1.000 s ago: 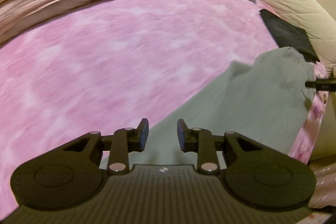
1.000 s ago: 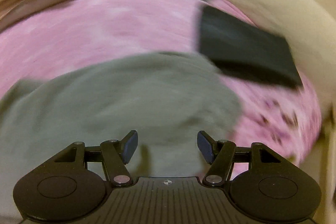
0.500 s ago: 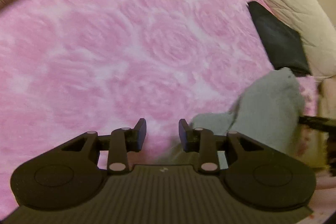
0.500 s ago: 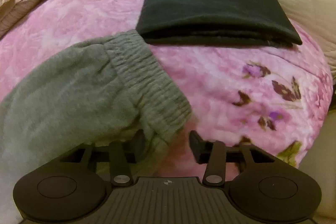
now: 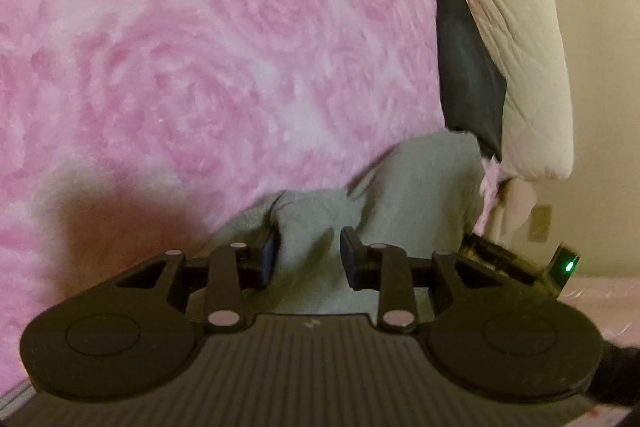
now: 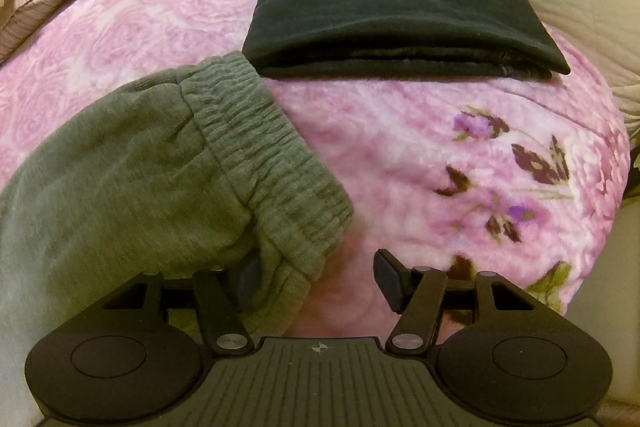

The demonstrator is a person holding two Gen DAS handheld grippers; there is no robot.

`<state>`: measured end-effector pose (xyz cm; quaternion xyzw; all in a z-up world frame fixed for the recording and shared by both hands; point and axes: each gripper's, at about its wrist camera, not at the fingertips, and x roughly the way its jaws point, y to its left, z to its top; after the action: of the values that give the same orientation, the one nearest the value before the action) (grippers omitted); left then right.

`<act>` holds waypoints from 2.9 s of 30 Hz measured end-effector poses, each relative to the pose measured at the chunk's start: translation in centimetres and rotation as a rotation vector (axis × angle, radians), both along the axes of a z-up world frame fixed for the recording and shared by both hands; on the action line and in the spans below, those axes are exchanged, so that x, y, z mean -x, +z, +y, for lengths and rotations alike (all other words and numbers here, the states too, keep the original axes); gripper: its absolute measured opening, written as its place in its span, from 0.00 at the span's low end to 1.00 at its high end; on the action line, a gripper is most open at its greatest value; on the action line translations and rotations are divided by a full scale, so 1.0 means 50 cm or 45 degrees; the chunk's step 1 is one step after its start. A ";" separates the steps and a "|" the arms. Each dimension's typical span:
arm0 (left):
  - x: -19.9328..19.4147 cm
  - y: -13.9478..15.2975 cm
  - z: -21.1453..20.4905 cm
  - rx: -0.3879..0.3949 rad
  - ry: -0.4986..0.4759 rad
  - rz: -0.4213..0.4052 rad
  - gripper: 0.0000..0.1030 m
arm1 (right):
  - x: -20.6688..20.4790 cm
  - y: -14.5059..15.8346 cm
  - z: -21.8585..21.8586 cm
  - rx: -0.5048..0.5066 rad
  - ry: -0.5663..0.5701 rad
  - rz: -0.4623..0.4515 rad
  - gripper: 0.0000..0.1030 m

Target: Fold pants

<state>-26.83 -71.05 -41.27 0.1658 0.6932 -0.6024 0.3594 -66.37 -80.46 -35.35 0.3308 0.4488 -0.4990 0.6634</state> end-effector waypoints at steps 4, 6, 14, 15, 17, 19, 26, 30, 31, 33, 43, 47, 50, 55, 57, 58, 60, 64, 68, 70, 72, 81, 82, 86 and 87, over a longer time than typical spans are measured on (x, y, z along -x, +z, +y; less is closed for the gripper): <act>0.001 -0.008 -0.017 0.015 0.012 -0.100 0.06 | -0.003 0.001 0.003 0.006 0.001 0.010 0.56; -0.029 0.002 -0.016 0.055 0.142 -0.135 0.03 | -0.003 0.002 0.005 0.009 0.005 0.013 0.55; -0.067 0.097 0.020 0.196 0.157 -0.361 0.00 | -0.004 0.024 0.016 0.027 -0.063 -0.011 0.55; -0.054 0.110 0.028 0.216 0.129 -0.367 0.00 | -0.007 0.035 0.021 0.048 -0.072 -0.016 0.54; -0.019 0.128 0.039 0.247 0.051 -0.345 0.00 | -0.021 0.066 0.039 0.125 -0.064 -0.023 0.53; 0.021 0.121 0.056 0.256 -0.036 -0.323 0.00 | -0.048 0.096 0.059 0.222 0.016 -0.058 0.53; 0.064 0.029 0.098 0.187 -0.115 -0.434 0.00 | -0.039 0.017 0.003 0.079 0.094 -0.285 0.39; -0.003 0.041 0.136 0.171 -0.070 -0.507 0.00 | -0.002 0.026 0.007 0.087 0.112 -0.302 0.21; -0.018 0.047 0.147 0.165 -0.066 -0.532 0.00 | -0.004 0.034 0.020 0.099 0.119 -0.283 0.21; -0.049 0.062 0.183 0.155 -0.072 -0.593 0.00 | -0.015 0.050 0.053 0.129 0.101 -0.234 0.32; -0.237 0.177 0.480 0.230 0.028 -0.662 0.03 | -0.182 0.126 0.422 0.174 0.086 -0.314 0.55; -0.297 0.236 0.618 0.261 0.010 -0.683 0.03 | -0.300 0.114 0.580 0.087 0.161 -0.328 0.59; -0.340 0.265 0.702 0.262 0.000 -0.737 0.03 | -0.387 0.112 0.676 0.011 0.290 -0.369 0.59; -0.381 0.282 0.808 0.254 -0.028 -0.835 0.12 | -0.511 0.075 0.780 -0.061 0.540 -0.455 0.59; -0.394 0.269 0.838 0.234 -0.028 -0.847 0.12 | -0.542 0.044 0.798 -0.087 0.585 -0.478 0.59; -0.399 0.259 0.849 0.225 -0.037 -0.851 0.12 | -0.558 0.028 0.808 -0.098 0.597 -0.481 0.59; -0.404 0.231 0.864 0.222 -0.085 -0.873 0.12 | -0.581 0.000 0.821 -0.125 0.596 -0.499 0.59; -0.435 0.182 0.881 0.220 -0.127 -0.883 0.12 | -0.619 -0.037 0.861 -0.146 0.573 -0.468 0.59; -0.489 0.150 0.889 0.256 -0.202 -0.842 0.12 | -0.637 -0.018 0.933 -0.071 0.532 -0.405 0.59; -0.514 0.144 0.895 0.300 -0.255 -0.800 0.12 | -0.668 0.000 0.990 -0.006 0.579 -0.348 0.60; -0.537 0.147 0.903 0.351 -0.344 -0.765 0.12 | -0.710 0.016 1.057 0.061 0.646 -0.309 0.61; -0.623 0.220 0.965 0.638 -0.657 -0.833 0.24 | -0.971 -0.028 1.325 0.311 1.224 -0.055 0.61; -0.623 0.221 0.972 0.674 -0.691 -0.838 0.28 | -0.988 -0.043 1.344 0.364 1.289 0.011 0.61; -0.602 0.208 1.002 0.832 -0.878 -0.888 0.41 | -1.019 -0.122 1.377 0.452 1.469 0.263 0.61; -0.595 0.203 1.008 0.869 -0.923 -0.904 0.49 | -1.025 -0.140 1.382 0.487 1.514 0.304 0.61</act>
<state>2.92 -20.63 -31.11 0.4572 0.1984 -0.7823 0.3736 -15.14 -11.37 -42.36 -0.1571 0.5295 -0.1503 0.8199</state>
